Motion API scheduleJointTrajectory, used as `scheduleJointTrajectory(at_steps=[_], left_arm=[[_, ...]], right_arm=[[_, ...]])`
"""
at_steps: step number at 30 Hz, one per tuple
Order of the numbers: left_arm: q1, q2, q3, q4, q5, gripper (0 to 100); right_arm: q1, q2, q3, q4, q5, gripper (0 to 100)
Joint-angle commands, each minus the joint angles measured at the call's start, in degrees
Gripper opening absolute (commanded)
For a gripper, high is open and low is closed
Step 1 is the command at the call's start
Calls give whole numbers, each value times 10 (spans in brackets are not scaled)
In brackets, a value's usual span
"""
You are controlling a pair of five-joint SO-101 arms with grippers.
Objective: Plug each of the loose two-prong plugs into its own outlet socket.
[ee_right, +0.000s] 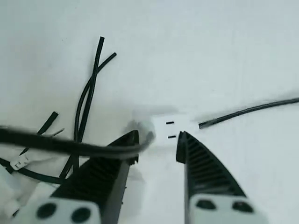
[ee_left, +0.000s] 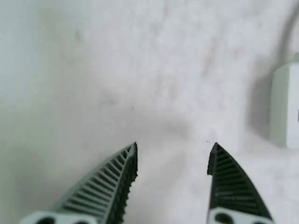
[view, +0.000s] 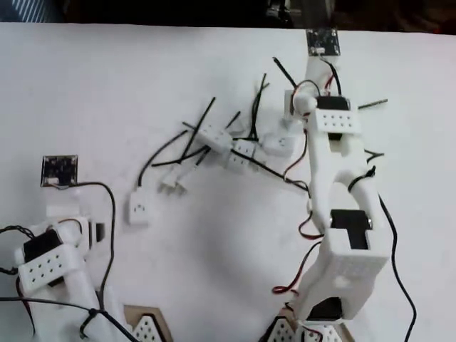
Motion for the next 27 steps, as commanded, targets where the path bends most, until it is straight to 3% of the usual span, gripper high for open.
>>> scheduleJointTrajectory(at_steps=[1,17,27], left_arm=[[0,-10,0,-11,1,247],[0,-10,0,-11,1,247],[0,-10,0,-11,1,246]], right_arm=[[-9,-13,-78,99,-13,149],[-102,-143,-107,382,-13,148],[-129,-44,-11,259,-14,148]])
